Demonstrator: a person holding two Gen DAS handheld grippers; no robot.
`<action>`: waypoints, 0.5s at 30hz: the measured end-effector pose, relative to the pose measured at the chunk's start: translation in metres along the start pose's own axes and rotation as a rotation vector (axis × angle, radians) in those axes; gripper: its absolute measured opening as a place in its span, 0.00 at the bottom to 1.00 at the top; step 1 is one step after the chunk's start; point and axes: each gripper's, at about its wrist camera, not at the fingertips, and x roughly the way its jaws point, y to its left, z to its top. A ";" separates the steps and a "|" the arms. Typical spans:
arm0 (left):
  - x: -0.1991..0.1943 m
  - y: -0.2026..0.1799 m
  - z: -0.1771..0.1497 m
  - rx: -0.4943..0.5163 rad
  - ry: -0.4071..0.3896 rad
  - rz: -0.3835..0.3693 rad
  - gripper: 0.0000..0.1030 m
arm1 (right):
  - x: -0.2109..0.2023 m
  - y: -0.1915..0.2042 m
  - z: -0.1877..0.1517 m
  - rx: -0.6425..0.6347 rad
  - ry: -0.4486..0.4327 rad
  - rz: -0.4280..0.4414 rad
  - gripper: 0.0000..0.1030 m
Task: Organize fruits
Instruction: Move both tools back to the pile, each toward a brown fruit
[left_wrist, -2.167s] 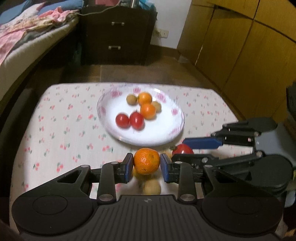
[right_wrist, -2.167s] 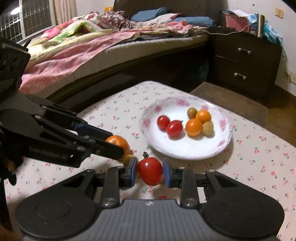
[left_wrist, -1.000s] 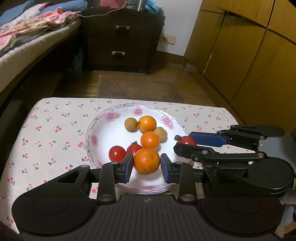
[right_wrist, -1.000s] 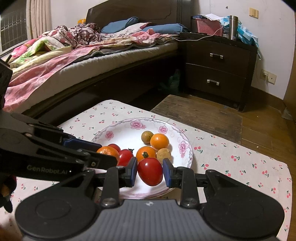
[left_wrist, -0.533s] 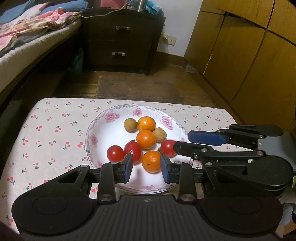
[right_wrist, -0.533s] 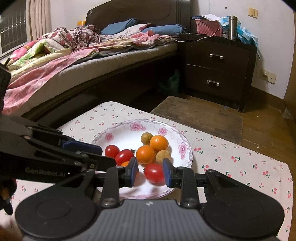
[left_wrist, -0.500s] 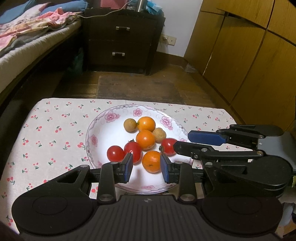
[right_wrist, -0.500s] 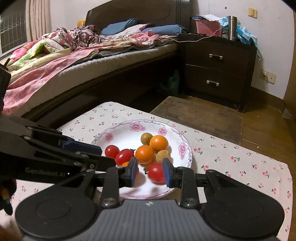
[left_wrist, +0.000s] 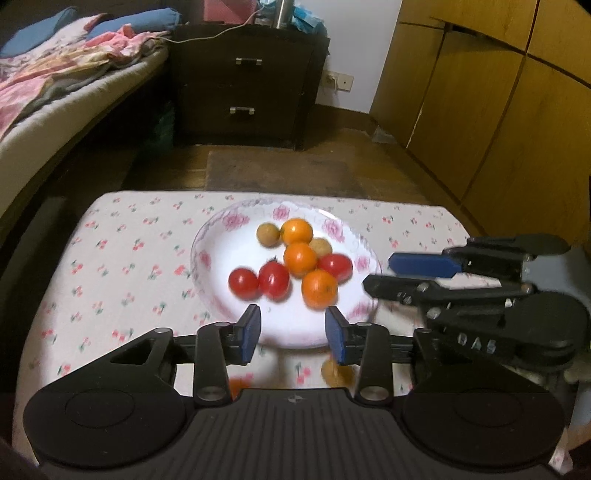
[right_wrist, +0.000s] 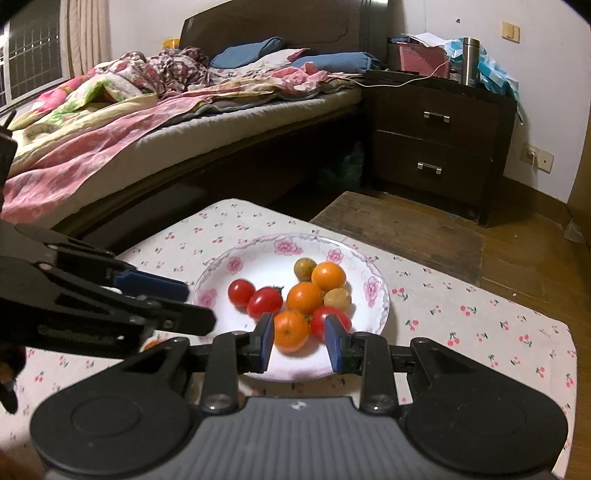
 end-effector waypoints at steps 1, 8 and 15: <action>-0.004 -0.001 -0.003 -0.001 0.002 0.002 0.47 | -0.003 0.001 -0.001 -0.002 0.000 0.000 0.54; -0.028 -0.006 -0.030 -0.048 0.023 -0.018 0.49 | -0.018 0.018 -0.011 -0.024 0.018 0.033 0.54; -0.027 -0.016 -0.052 -0.066 0.070 -0.021 0.49 | -0.020 0.033 -0.028 -0.043 0.062 0.068 0.54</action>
